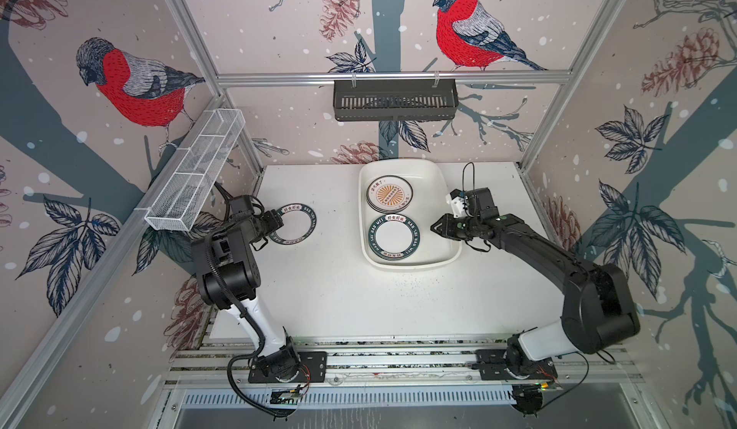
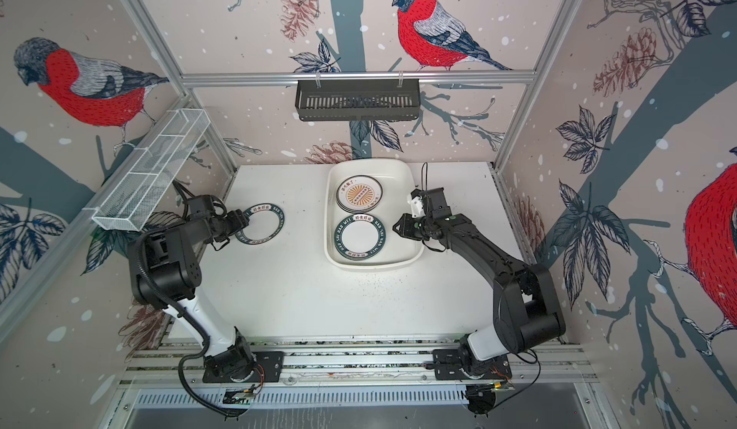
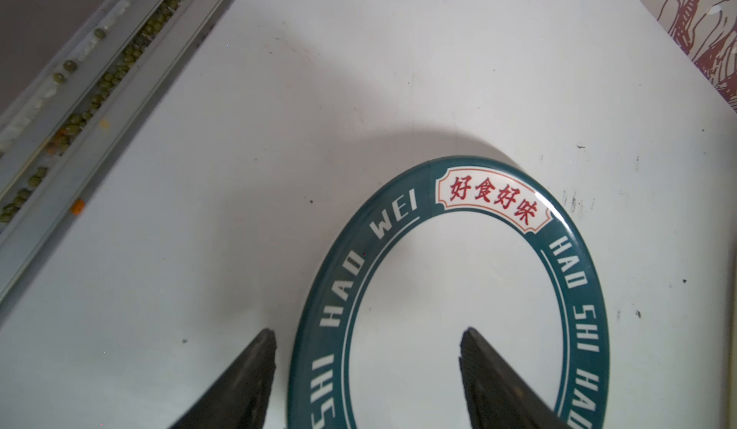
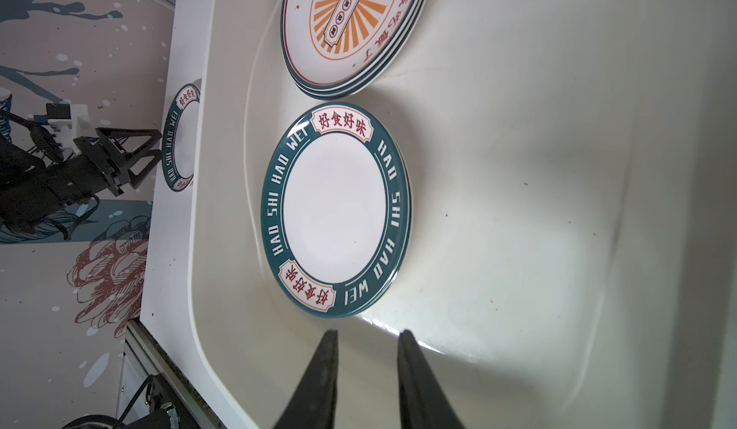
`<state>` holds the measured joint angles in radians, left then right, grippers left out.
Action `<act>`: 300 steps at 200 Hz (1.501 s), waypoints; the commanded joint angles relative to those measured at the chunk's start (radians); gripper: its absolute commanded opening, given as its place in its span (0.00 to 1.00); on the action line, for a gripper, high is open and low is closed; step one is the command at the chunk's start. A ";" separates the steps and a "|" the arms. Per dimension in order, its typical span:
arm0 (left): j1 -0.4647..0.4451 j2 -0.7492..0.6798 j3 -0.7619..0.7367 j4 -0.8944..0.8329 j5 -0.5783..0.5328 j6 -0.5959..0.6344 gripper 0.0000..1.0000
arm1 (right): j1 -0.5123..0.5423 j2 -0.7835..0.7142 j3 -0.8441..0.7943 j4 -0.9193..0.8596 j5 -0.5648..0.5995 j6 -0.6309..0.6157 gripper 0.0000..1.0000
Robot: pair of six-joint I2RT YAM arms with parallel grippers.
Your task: Place the plates into the plastic bin on the countertop
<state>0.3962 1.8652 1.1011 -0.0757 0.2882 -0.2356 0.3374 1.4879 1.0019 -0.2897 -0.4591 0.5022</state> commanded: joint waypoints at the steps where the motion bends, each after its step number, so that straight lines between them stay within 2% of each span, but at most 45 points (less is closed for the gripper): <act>1: 0.000 0.000 0.002 -0.008 0.017 0.013 0.73 | 0.001 -0.006 0.000 0.009 0.009 0.015 0.28; 59: -0.010 0.007 0.013 -0.018 0.016 0.014 0.72 | 0.001 -0.021 -0.002 0.006 0.011 0.019 0.28; 106: -0.028 0.068 0.037 -0.074 0.070 0.036 0.69 | 0.001 -0.017 0.003 0.011 0.007 0.021 0.28; 147: -0.031 0.039 0.013 -0.038 0.055 0.029 0.69 | 0.001 -0.021 0.006 0.006 0.008 0.019 0.28; 227: -0.031 0.038 0.019 -0.067 0.121 0.024 0.67 | 0.008 -0.013 -0.003 0.033 0.005 0.034 0.28; 243: -0.031 0.043 0.016 -0.062 0.141 0.019 0.63 | 0.009 -0.015 -0.006 0.037 0.005 0.037 0.28; 287: -0.030 0.045 0.000 -0.036 0.202 0.021 0.61 | 0.012 -0.032 -0.028 0.052 0.007 0.049 0.28; 300: -0.031 0.046 -0.005 -0.030 0.214 0.024 0.58 | 0.011 -0.037 -0.035 0.055 0.008 0.048 0.28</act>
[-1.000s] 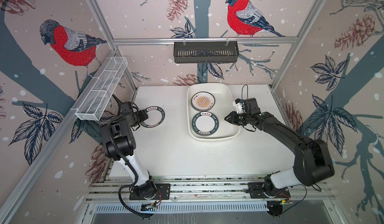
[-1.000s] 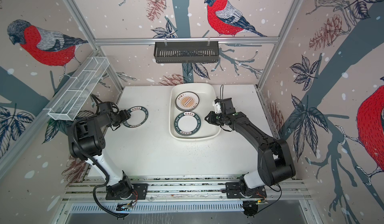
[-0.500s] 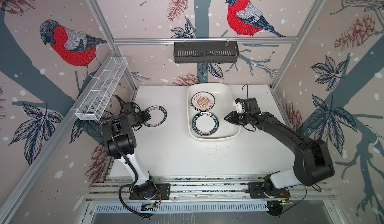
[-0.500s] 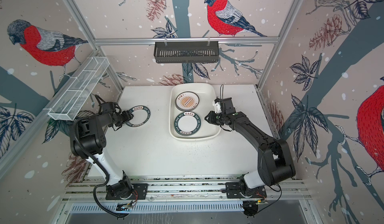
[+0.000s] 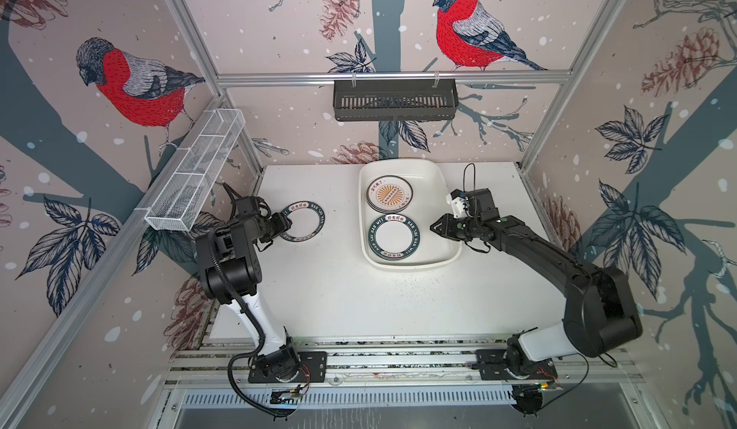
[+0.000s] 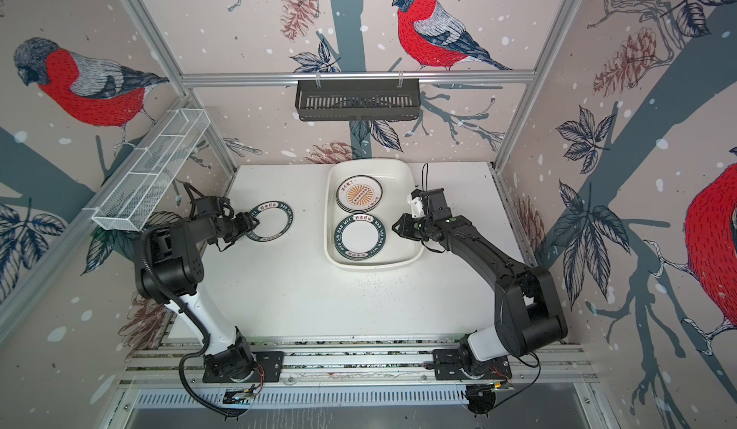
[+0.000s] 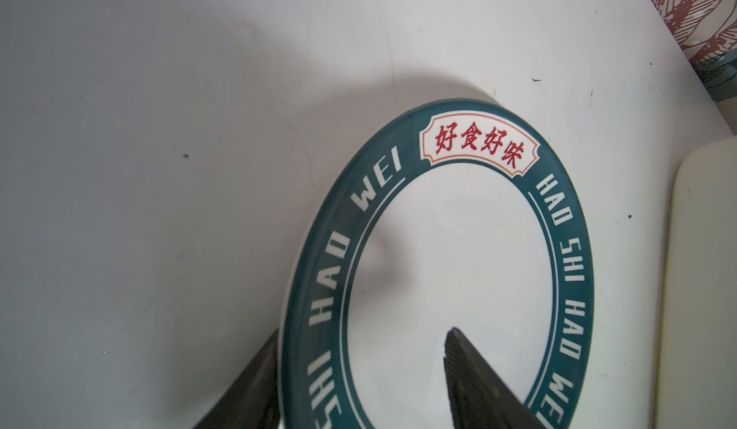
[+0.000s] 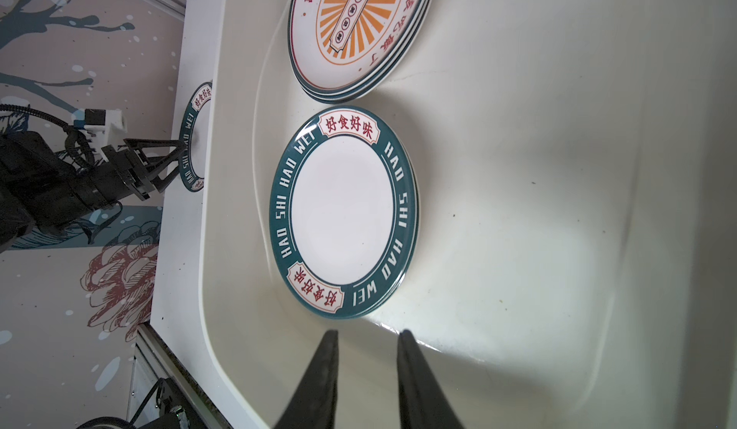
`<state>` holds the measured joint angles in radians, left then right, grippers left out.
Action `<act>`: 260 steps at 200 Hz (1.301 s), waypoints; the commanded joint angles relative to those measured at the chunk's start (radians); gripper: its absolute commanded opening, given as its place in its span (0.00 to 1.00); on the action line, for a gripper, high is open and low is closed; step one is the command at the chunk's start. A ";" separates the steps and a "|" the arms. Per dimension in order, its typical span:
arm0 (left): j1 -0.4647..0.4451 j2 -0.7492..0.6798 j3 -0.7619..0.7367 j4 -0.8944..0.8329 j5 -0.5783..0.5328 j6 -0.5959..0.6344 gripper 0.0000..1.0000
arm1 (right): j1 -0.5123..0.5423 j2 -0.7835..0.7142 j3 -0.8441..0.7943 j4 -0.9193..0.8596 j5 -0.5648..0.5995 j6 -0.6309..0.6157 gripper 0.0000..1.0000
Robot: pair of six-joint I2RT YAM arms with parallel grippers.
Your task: Place the plates into the plastic bin on the countertop
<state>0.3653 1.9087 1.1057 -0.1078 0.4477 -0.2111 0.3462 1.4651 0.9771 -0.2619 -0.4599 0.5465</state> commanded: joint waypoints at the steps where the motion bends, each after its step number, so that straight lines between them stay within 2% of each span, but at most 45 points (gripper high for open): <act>1: 0.001 0.003 -0.010 0.002 0.056 -0.001 0.58 | 0.003 -0.015 -0.011 0.027 0.009 0.005 0.28; 133: 0.014 0.027 -0.043 0.076 0.193 -0.022 0.51 | 0.003 -0.008 -0.035 0.055 0.002 0.012 0.28; 183: 0.034 0.033 -0.068 0.115 0.249 -0.028 0.42 | 0.004 0.001 -0.035 0.059 0.000 0.014 0.28; 245: 0.033 0.048 -0.056 0.101 0.268 -0.017 0.39 | 0.008 0.006 -0.035 0.064 -0.002 0.017 0.27; 260: 0.037 0.055 -0.055 0.100 0.285 -0.022 0.36 | 0.008 0.005 -0.034 0.062 -0.002 0.017 0.27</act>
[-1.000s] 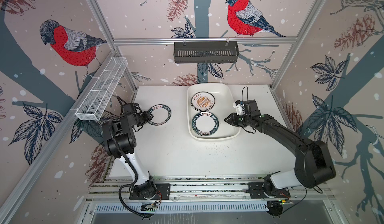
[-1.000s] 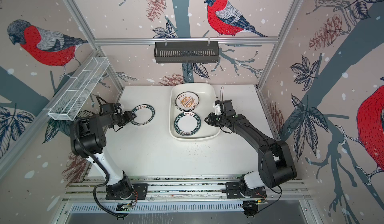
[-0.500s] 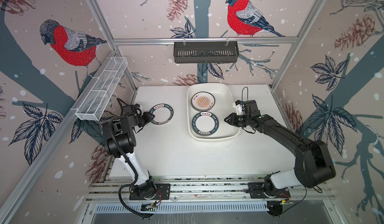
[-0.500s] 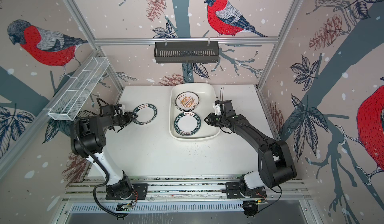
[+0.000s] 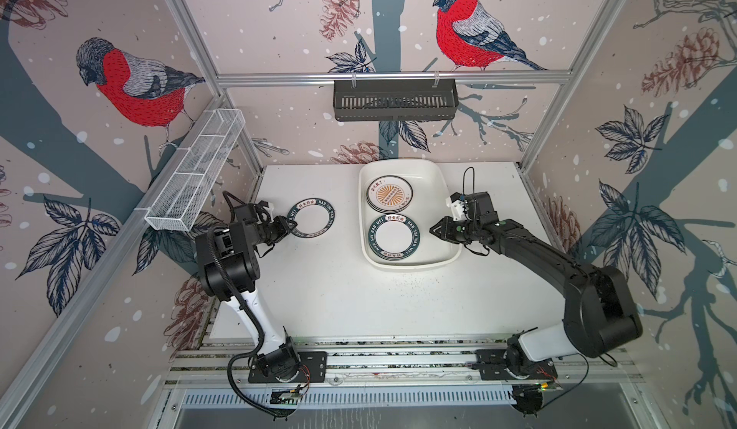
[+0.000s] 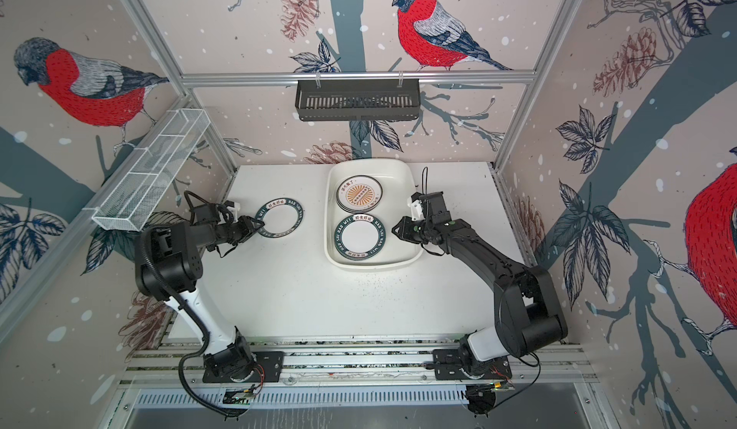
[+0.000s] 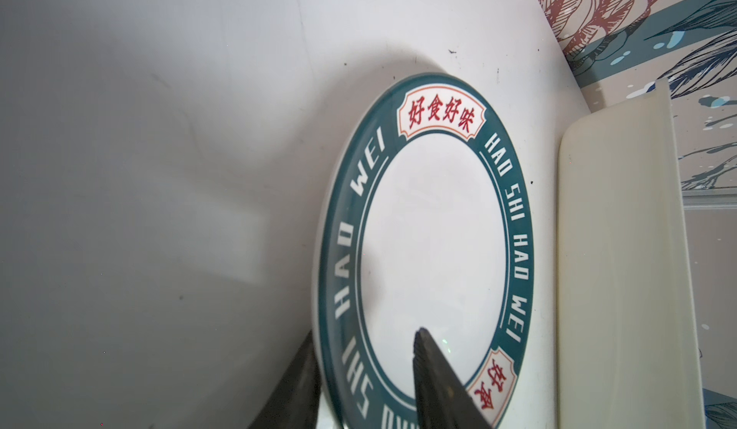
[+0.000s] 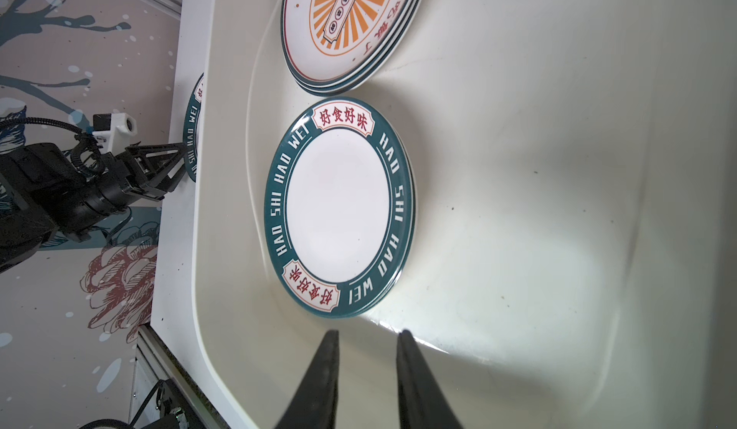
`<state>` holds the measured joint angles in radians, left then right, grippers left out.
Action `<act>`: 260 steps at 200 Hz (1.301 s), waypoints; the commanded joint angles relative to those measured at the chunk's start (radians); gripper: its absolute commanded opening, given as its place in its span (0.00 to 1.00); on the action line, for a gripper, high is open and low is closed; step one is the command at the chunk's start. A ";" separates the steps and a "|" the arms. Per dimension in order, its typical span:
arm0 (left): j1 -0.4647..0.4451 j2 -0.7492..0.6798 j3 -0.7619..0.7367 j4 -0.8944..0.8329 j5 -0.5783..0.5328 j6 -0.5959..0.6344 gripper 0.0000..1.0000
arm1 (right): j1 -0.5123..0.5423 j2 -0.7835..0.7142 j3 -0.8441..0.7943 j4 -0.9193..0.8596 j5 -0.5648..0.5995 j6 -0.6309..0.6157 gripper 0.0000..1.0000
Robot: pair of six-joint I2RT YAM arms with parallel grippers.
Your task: Place the plates into the plastic bin on the countertop
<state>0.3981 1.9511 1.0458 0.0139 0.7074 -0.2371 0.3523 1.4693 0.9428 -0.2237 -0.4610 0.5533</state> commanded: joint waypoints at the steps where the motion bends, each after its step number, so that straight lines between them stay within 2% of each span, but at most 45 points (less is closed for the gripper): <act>1: 0.005 0.013 0.004 -0.021 0.026 0.005 0.35 | 0.002 0.000 0.001 0.024 -0.001 0.010 0.27; 20: 0.005 0.010 -0.001 -0.014 0.037 0.002 0.32 | 0.002 -0.001 0.001 0.023 -0.001 0.010 0.27; 37: 0.007 0.006 -0.007 -0.001 0.043 -0.004 0.24 | 0.001 0.001 0.001 0.023 0.001 0.011 0.28; 132: 0.011 -0.003 -0.021 0.033 0.064 -0.028 0.18 | 0.004 0.011 0.016 0.026 -0.007 0.013 0.24; 196: 0.013 0.007 -0.009 0.031 0.098 -0.065 0.27 | 0.006 0.013 0.016 0.027 -0.007 0.019 0.24; 260: 0.009 0.010 -0.006 0.026 0.087 -0.081 0.24 | 0.011 0.013 0.012 0.031 -0.008 0.024 0.24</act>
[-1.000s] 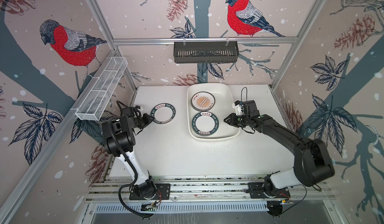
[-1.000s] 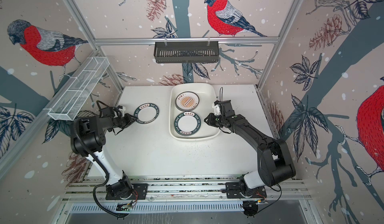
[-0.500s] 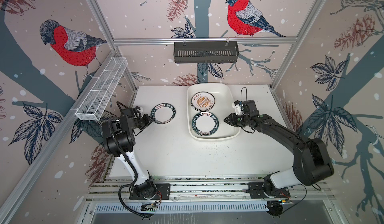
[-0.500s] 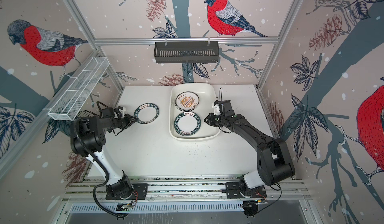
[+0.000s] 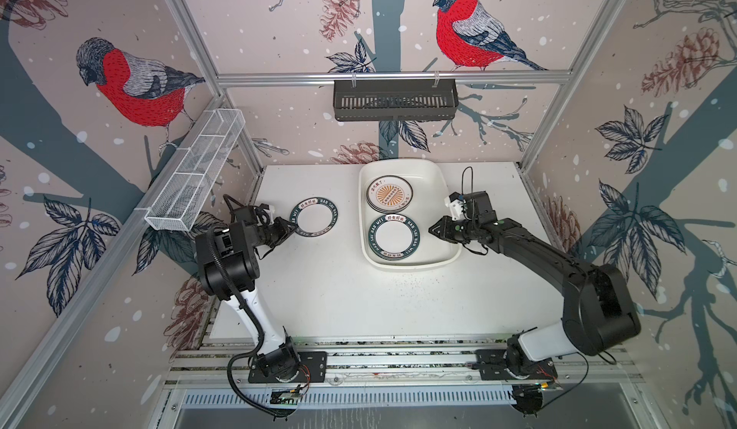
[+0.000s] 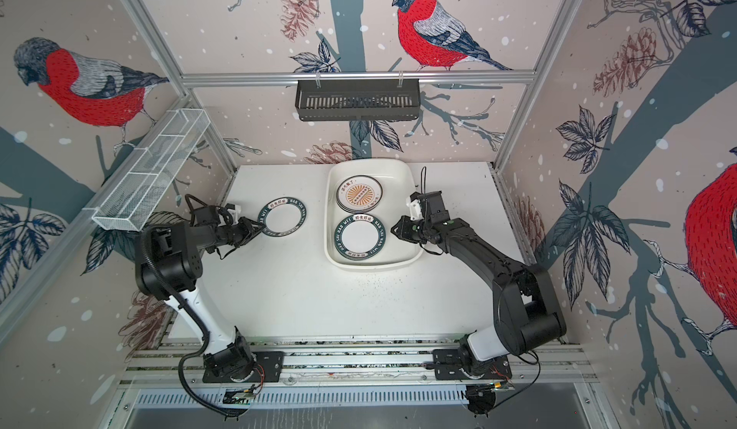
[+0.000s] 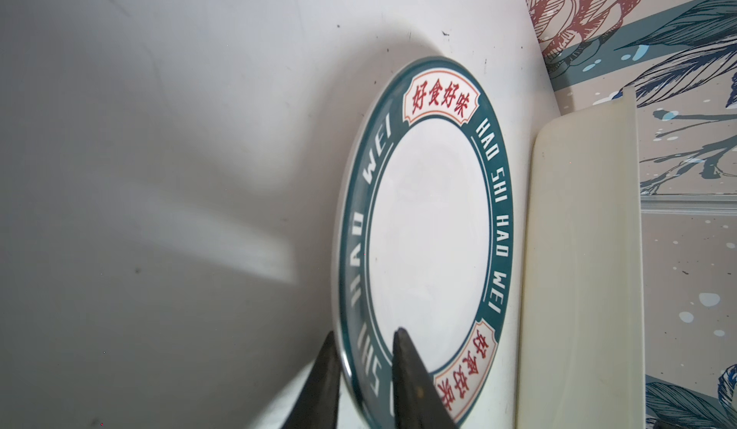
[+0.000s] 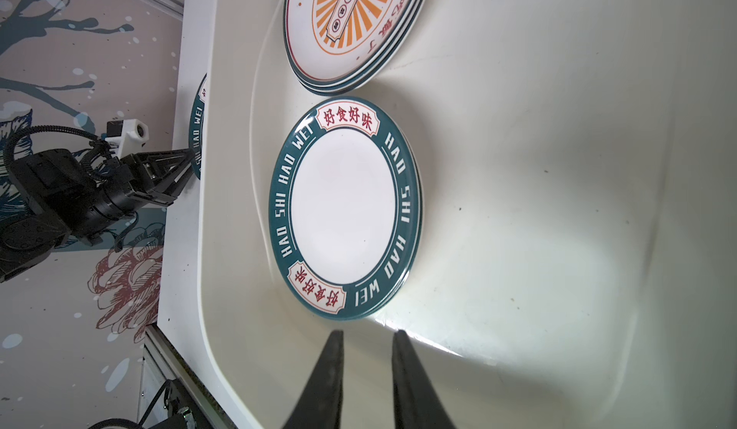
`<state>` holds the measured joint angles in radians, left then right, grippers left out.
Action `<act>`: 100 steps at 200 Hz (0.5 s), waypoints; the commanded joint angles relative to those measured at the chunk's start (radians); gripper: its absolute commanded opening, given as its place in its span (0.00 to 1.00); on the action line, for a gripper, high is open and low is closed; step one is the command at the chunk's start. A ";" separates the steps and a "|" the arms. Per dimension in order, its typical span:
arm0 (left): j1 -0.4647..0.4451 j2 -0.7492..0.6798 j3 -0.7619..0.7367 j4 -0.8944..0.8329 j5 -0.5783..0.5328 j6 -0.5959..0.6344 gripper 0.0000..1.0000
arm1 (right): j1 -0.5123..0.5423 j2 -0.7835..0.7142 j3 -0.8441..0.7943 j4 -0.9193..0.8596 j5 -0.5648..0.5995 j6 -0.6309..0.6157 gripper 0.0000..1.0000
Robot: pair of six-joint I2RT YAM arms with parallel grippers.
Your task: Place the plates into the plastic bin on the countertop
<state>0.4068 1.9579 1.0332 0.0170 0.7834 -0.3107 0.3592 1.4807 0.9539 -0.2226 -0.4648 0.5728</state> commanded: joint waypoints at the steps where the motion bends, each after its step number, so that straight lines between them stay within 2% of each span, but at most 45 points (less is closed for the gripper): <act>1: 0.001 0.004 0.007 0.024 0.011 -0.008 0.24 | 0.004 0.002 0.001 0.030 -0.004 0.005 0.24; 100: -0.011 0.024 0.029 -0.014 0.005 -0.022 0.19 | 0.007 -0.010 -0.010 0.038 -0.003 0.007 0.24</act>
<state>0.3981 1.9766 1.0550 0.0017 0.7807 -0.3180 0.3649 1.4780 0.9447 -0.2070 -0.4648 0.5762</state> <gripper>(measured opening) 0.190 0.245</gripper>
